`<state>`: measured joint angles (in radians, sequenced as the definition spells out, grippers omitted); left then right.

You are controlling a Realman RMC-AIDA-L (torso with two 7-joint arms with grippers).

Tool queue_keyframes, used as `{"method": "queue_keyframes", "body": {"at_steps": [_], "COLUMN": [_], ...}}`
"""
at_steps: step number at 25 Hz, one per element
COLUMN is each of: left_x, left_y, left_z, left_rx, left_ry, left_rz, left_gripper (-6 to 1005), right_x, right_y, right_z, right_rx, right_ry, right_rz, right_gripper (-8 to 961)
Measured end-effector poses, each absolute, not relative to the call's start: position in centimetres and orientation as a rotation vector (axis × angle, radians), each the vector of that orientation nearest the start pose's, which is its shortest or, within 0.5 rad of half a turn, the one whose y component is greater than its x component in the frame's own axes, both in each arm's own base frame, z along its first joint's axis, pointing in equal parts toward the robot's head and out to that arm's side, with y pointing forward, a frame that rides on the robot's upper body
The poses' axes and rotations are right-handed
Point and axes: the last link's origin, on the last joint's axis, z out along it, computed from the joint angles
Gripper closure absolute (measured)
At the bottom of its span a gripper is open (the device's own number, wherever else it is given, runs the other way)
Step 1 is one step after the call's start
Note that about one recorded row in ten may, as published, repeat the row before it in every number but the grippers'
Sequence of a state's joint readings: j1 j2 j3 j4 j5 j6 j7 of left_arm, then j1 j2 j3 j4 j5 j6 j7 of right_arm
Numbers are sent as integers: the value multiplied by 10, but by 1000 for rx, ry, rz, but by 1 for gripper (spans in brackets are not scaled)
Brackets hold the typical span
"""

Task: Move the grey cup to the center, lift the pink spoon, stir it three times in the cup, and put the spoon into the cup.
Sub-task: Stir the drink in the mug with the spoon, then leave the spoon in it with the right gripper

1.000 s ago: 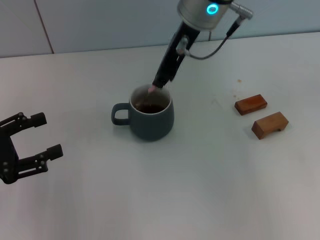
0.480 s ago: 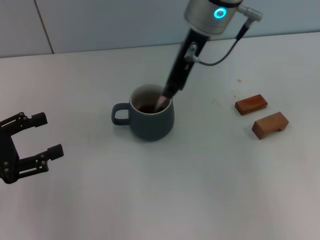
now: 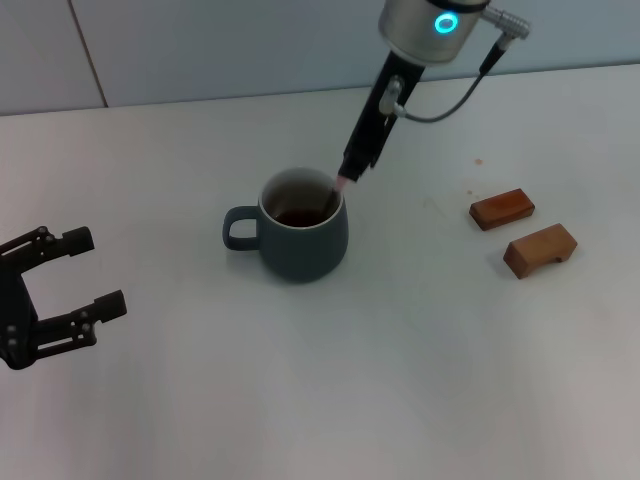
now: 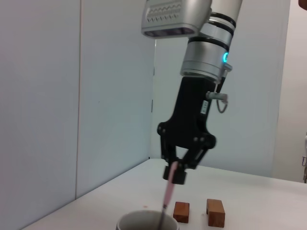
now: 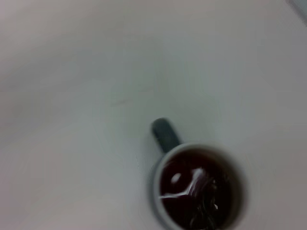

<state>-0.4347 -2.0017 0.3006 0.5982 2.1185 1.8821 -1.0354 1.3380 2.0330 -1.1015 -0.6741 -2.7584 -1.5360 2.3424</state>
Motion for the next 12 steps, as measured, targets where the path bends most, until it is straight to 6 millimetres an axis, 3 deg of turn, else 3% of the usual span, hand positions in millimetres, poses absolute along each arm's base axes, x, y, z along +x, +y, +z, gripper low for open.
{"method": "queue_keyframes", "body": {"at_steps": [12], "left_x": [-305], "left_y": [277], "left_z": [58], "left_rx": [-2601], "left_ry": [-327], "left_rz": [-880], "left_gripper": [170], "right_x": [46], "right_y": [436], "right_z": [-18], "right_rx": [-2791], "right_ry": [529], "right_rz": [-664], "right_gripper": [840]}}
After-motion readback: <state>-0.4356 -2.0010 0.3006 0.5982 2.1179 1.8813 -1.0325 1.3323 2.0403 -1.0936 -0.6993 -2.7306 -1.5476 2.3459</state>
